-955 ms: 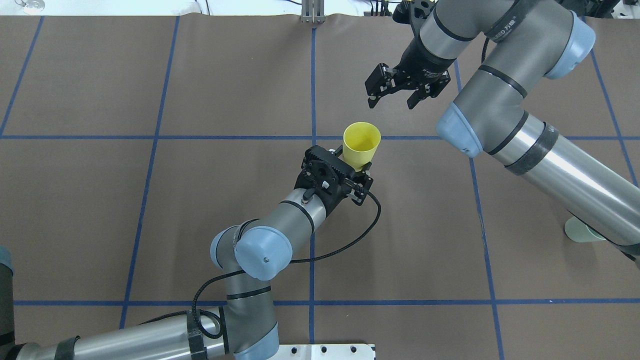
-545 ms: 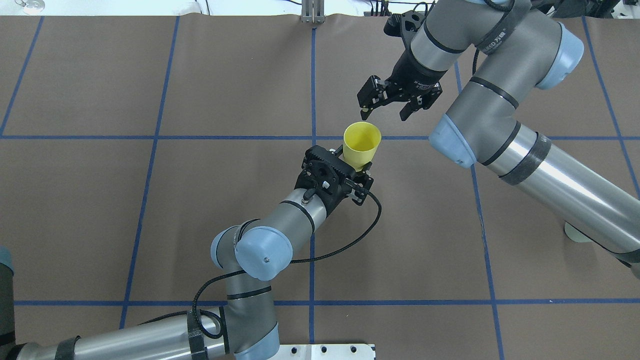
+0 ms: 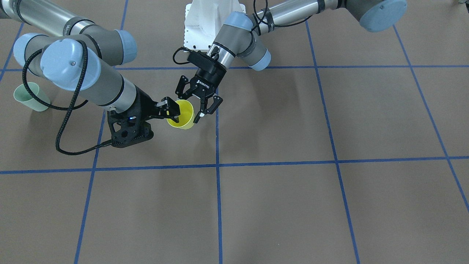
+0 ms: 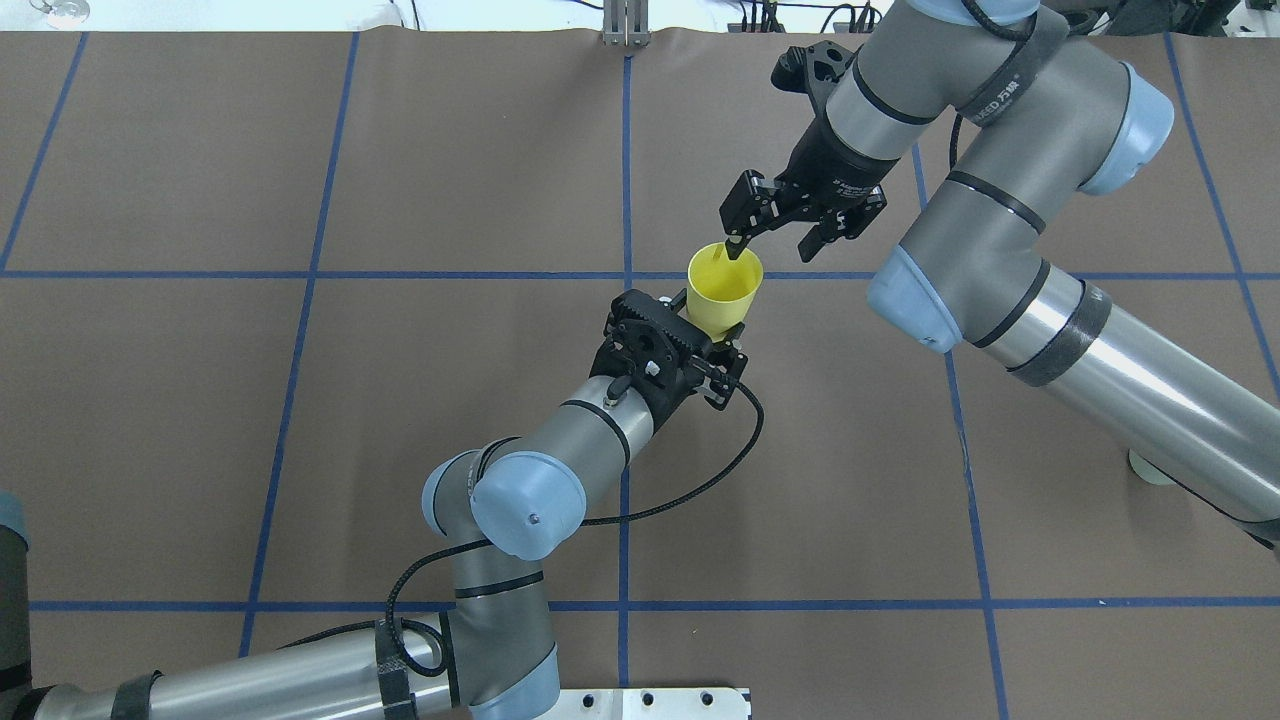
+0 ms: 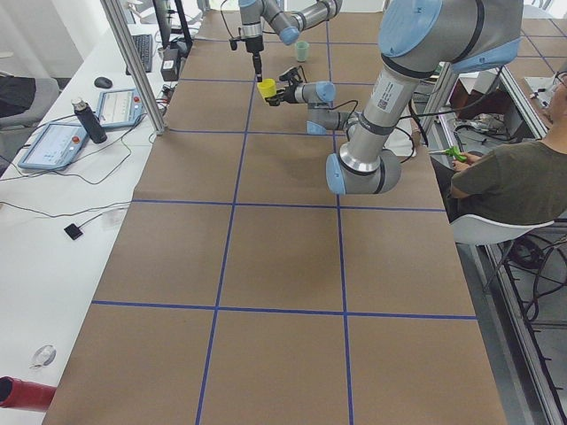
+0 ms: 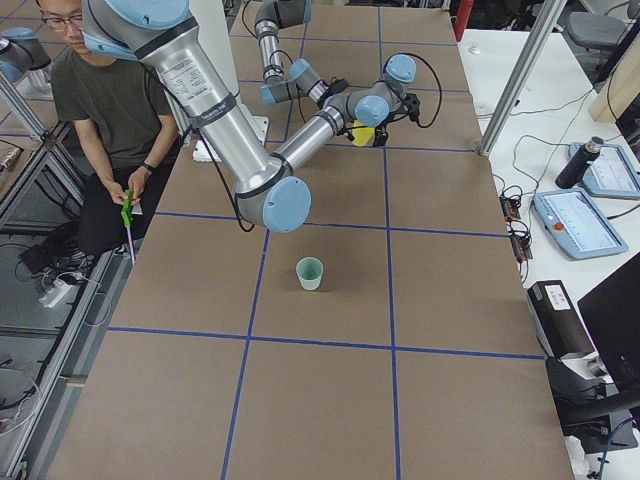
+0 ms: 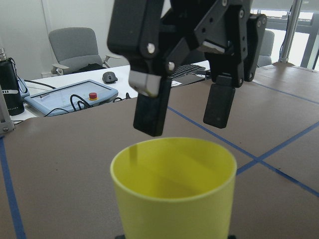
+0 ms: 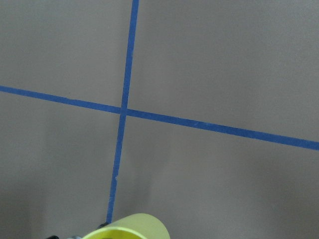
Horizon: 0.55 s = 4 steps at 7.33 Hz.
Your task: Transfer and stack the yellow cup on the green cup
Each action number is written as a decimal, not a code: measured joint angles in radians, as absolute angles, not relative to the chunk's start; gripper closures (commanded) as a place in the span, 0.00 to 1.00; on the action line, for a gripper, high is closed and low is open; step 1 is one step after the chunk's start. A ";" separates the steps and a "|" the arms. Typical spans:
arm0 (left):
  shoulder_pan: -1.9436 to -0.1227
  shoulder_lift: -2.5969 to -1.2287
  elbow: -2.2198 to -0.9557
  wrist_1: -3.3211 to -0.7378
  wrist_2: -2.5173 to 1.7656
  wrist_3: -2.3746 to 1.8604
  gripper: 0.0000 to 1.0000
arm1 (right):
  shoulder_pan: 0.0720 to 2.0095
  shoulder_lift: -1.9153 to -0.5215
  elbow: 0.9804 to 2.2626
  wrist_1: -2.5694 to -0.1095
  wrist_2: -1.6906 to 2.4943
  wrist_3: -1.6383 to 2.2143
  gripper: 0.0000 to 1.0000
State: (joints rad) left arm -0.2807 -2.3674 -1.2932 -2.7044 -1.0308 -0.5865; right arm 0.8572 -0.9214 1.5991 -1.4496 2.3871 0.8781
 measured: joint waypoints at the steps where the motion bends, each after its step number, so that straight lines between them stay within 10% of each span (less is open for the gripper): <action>1: -0.281 -2.368 -1.293 -2.704 -1.031 -0.587 0.49 | 0.855 -0.927 1.605 -1.450 2.388 0.879 0.35; 4: -0.281 -2.369 -1.294 -2.704 -1.031 -0.587 0.49 | 0.843 -0.928 1.612 -1.450 2.390 0.893 0.59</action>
State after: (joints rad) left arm -0.2807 -2.3689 -1.2940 -2.7044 -1.0308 -0.5875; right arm 0.8426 -0.9276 1.6117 -1.4496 2.3897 0.8932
